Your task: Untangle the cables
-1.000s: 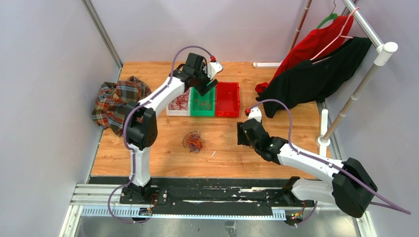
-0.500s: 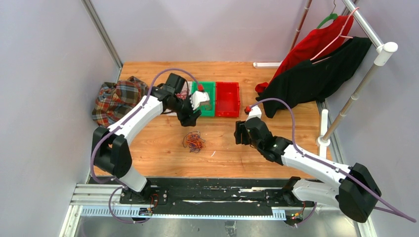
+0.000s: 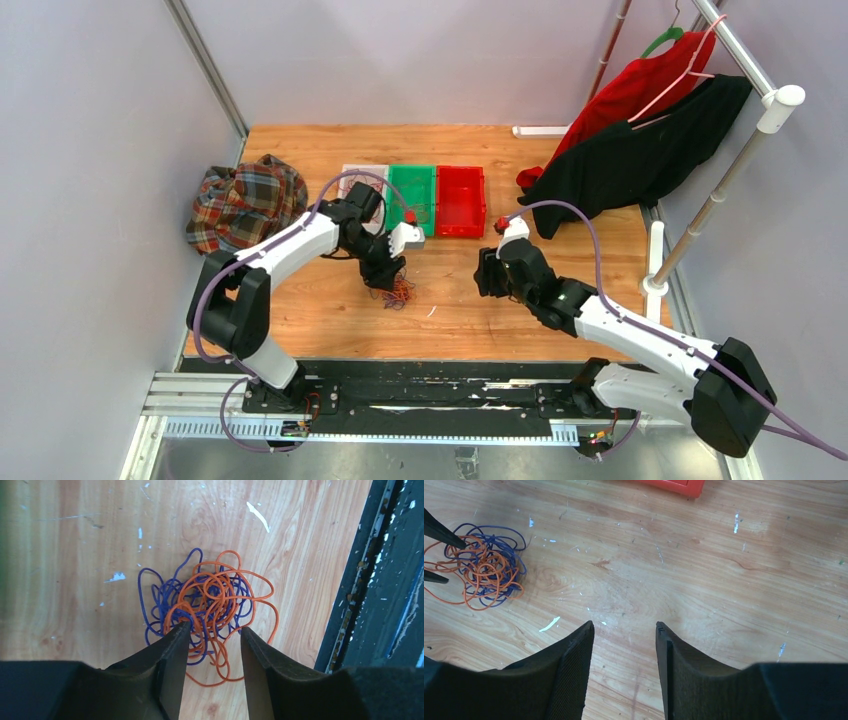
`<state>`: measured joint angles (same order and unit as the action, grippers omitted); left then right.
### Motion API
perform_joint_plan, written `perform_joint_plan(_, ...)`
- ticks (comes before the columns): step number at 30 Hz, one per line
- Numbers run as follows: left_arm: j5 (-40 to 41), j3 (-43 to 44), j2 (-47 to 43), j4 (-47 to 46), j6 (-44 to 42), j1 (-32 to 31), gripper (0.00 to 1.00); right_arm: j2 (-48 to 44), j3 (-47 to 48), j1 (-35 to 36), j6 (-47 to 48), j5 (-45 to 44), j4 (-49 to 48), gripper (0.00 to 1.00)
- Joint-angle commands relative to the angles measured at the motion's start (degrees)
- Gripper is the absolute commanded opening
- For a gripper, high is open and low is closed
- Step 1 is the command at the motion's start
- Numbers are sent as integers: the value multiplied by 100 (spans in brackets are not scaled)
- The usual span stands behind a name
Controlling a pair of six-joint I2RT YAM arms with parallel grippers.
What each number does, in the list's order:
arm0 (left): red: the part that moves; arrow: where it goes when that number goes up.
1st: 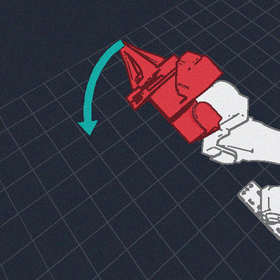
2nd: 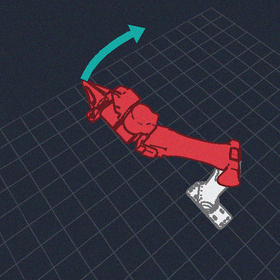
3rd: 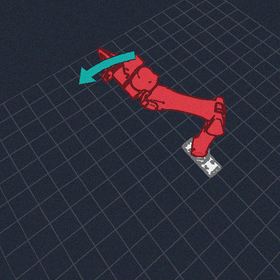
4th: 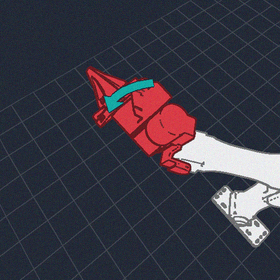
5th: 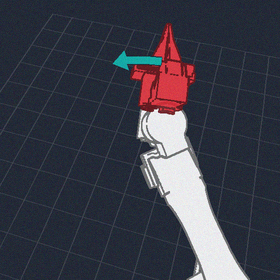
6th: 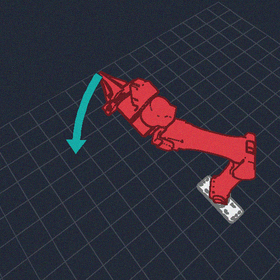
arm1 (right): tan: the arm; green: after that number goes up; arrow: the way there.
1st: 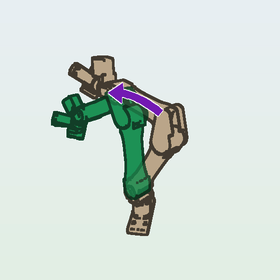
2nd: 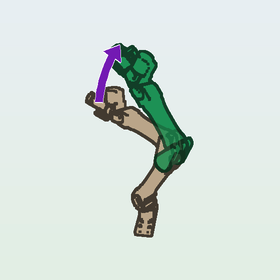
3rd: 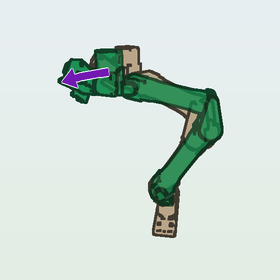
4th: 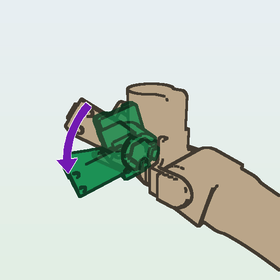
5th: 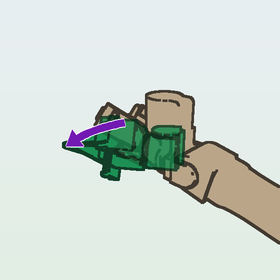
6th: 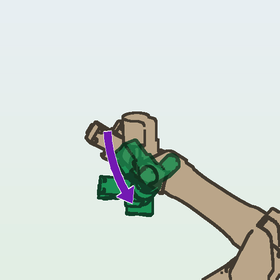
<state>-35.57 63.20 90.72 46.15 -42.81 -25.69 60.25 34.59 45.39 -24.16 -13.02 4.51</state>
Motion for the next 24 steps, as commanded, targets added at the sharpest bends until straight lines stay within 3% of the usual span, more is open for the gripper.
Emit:
perform_joint_plan(1,218,-212,-119,-486,-235,-141,45,-56,68,-49,-48,132,85,48)
perform_joint_plan(8,431,-139,-163,-445,-444,-243,24,158,99,-47,-142,291,-87,43)
perform_joint_plan(13,86,-45,-741,21,-664,-244,1,288,235,-46,-96,329,-151,37)
perform_joint_plan(18,-331,376,-1131,678,-529,-244,1,347,372,-26,-80,404,-188,32)
perform_joint_plan(21,-321,454,-1314,862,-551,-243,21,386,395,12,-87,399,-245,34)
perform_joint_plan(24,-99,330,-1354,878,-673,-243,20,426,419,38,-114,396,-257,32)
